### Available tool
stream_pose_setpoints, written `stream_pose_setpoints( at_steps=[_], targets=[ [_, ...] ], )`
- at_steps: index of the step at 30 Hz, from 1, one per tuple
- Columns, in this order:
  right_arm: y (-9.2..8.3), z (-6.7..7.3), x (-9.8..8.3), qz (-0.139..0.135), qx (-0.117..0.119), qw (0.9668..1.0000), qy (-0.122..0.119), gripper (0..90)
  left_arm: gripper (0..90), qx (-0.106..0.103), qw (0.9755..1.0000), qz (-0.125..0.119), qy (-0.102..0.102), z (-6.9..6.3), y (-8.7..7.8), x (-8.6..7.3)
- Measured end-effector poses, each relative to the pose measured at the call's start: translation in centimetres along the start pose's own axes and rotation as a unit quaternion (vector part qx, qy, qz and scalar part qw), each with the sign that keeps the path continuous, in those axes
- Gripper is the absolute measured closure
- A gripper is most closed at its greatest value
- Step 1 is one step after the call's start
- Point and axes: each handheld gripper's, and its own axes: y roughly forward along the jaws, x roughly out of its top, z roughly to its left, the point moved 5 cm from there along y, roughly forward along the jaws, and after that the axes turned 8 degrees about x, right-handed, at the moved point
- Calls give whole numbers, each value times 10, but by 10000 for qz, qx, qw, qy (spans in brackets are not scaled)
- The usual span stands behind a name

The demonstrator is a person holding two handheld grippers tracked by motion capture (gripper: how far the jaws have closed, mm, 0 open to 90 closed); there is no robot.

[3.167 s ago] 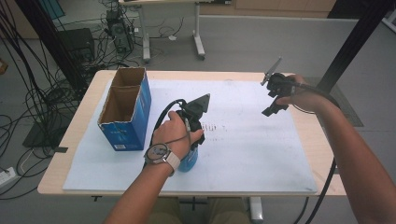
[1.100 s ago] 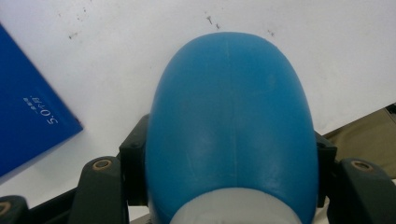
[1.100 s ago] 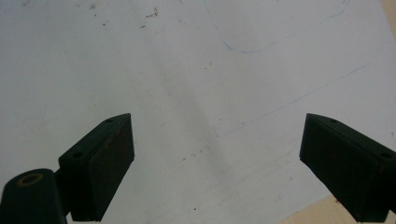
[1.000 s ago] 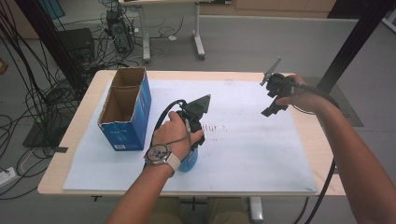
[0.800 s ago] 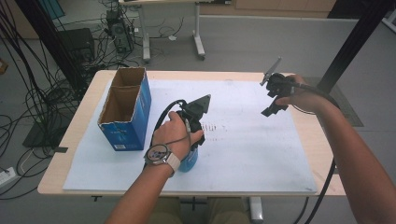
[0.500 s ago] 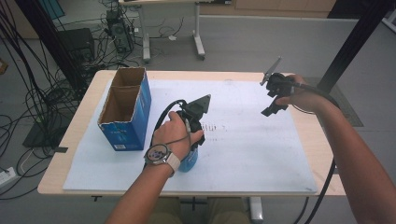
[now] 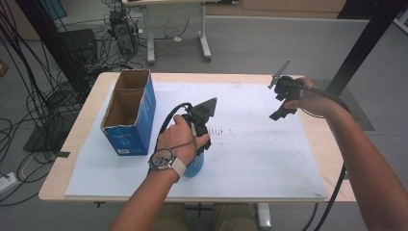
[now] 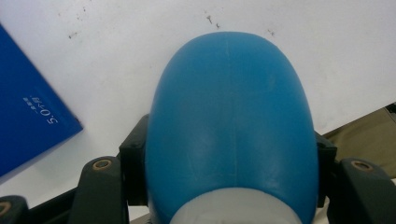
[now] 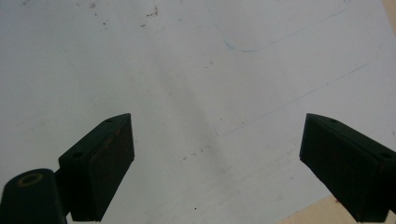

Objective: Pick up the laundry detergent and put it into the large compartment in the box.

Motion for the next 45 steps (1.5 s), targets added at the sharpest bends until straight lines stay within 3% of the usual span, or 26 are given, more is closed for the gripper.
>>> stream_pose_setpoints(
  at_steps=[45],
  targets=[
    [-2,1,-4,-43,-8,10000,22,98,384,29,9999,-26,114,-1,-6,-1]
  ],
)
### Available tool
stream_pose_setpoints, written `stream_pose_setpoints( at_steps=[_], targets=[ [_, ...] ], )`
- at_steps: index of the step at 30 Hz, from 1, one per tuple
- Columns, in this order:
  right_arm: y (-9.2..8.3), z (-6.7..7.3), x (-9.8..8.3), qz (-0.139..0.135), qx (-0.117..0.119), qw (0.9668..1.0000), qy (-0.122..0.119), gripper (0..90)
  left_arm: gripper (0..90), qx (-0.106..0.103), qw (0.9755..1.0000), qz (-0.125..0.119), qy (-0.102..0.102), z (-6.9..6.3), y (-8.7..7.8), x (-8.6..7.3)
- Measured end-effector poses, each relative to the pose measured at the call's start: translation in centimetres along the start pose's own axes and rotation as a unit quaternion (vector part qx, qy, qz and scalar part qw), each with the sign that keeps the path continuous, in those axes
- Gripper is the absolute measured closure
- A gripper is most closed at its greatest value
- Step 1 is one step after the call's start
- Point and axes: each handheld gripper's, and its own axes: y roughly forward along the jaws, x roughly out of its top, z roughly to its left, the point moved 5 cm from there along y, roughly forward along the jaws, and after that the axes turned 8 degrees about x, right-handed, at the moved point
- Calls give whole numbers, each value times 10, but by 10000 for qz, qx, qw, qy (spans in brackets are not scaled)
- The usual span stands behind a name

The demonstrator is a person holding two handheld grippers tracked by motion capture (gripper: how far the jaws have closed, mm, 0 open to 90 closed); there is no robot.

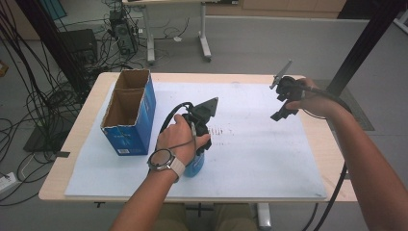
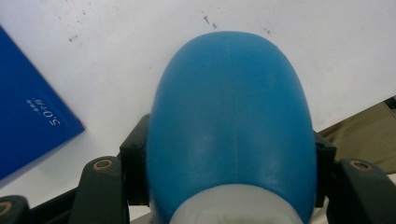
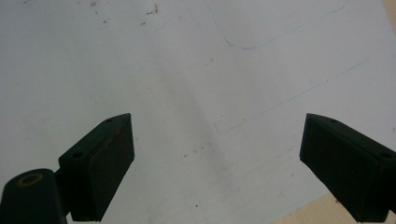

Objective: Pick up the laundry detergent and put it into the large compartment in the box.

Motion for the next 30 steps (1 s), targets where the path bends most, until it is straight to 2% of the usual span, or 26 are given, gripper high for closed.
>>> stream_pose_setpoints(
  at_steps=[9,12,21,30],
  targets=[
    [-1,2,0,-6,3,10000,1,98,383,-27,9999,-44,-98,3,-10,-2],
    [-2,2,0,-27,3,10000,-2,98,383,-72,9997,-35,-212,6,-16,-3],
    [-3,3,-1,-47,-1,10000,2,98,383,-11,9996,-64,-272,11,-39,-2],
    [-7,4,-1,-58,-28,10000,-5,98,383,-8,9995,-80,-318,13,-55,-3]
  ],
)
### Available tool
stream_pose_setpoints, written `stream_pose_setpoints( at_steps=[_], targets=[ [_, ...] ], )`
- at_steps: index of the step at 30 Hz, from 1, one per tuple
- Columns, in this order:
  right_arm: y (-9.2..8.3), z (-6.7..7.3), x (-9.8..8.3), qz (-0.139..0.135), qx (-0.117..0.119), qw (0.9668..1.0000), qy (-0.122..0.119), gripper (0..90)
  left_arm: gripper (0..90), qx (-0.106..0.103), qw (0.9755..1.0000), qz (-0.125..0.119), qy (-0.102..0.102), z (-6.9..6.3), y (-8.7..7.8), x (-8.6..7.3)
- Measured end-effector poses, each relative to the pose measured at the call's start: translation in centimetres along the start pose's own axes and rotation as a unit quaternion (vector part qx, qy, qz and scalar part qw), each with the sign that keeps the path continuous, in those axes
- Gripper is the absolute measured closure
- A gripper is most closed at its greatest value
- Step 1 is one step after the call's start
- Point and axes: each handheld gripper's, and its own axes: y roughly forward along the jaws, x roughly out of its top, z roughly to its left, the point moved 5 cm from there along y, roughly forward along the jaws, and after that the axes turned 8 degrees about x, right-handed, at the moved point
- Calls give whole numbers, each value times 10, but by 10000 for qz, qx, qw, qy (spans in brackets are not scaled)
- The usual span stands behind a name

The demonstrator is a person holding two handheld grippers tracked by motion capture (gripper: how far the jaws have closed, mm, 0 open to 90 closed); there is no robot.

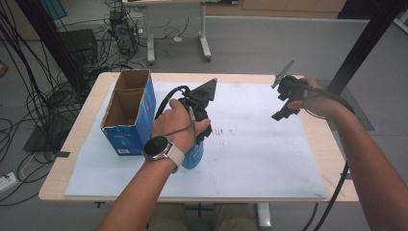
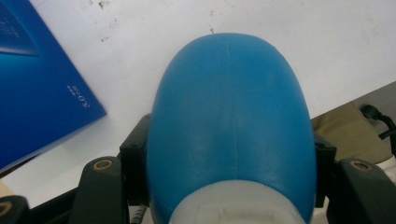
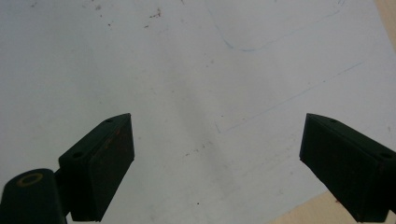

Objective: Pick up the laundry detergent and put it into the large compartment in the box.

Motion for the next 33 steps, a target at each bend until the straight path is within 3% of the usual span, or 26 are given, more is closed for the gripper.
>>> stream_pose_setpoints(
  at_steps=[33],
  targets=[
    [-4,4,0,-43,-28,10000,-19,98,383,-18,9996,6,-287,16,-33,2]
  ],
)
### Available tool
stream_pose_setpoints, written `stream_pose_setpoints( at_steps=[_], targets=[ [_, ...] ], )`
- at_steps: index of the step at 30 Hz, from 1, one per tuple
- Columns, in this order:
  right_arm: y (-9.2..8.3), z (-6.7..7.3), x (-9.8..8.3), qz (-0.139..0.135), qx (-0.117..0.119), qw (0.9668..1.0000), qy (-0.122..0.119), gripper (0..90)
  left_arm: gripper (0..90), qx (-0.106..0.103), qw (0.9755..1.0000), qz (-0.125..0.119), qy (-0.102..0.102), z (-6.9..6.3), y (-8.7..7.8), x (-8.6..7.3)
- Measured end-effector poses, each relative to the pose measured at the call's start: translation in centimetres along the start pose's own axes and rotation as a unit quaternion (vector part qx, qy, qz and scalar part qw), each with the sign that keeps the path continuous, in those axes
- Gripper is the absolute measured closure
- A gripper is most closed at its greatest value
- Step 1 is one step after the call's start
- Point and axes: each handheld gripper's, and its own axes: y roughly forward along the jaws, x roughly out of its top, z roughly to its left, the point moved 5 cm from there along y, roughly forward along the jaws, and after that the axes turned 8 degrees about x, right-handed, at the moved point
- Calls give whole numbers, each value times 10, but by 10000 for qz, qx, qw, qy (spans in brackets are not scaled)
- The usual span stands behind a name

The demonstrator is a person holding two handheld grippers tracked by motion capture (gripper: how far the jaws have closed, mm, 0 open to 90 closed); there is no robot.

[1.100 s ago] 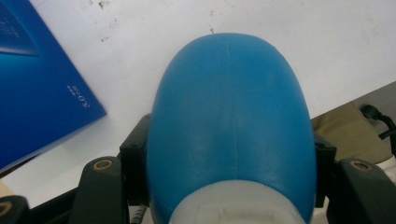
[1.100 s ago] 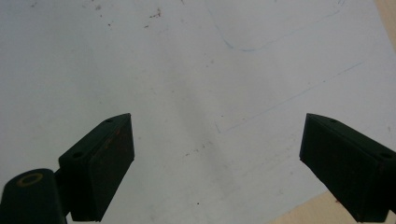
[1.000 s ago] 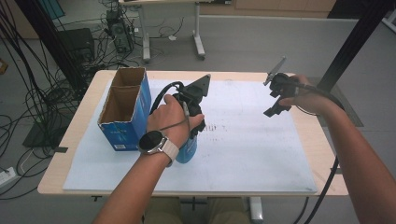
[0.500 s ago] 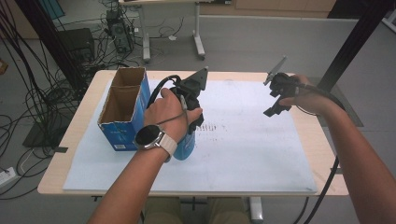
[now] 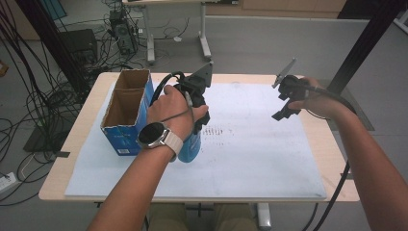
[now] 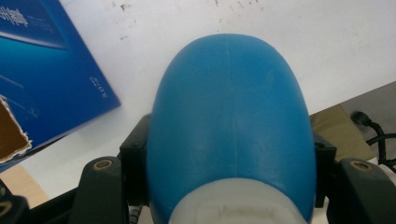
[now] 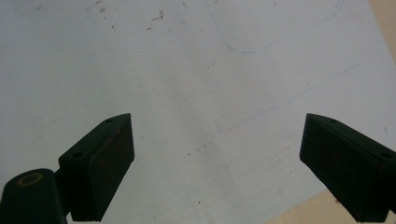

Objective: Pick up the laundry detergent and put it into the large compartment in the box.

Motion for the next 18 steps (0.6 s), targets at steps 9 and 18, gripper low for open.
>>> stream_pose_setpoints(
  at_steps=[9,18],
  targets=[
    [0,1,0,-3,7,10000,9,98,383,42,9999,-49,-116,12,-15,2],
    [-3,1,1,-27,-25,10000,7,98,383,21,9995,-160,-282,25,-34,5]
  ],
)
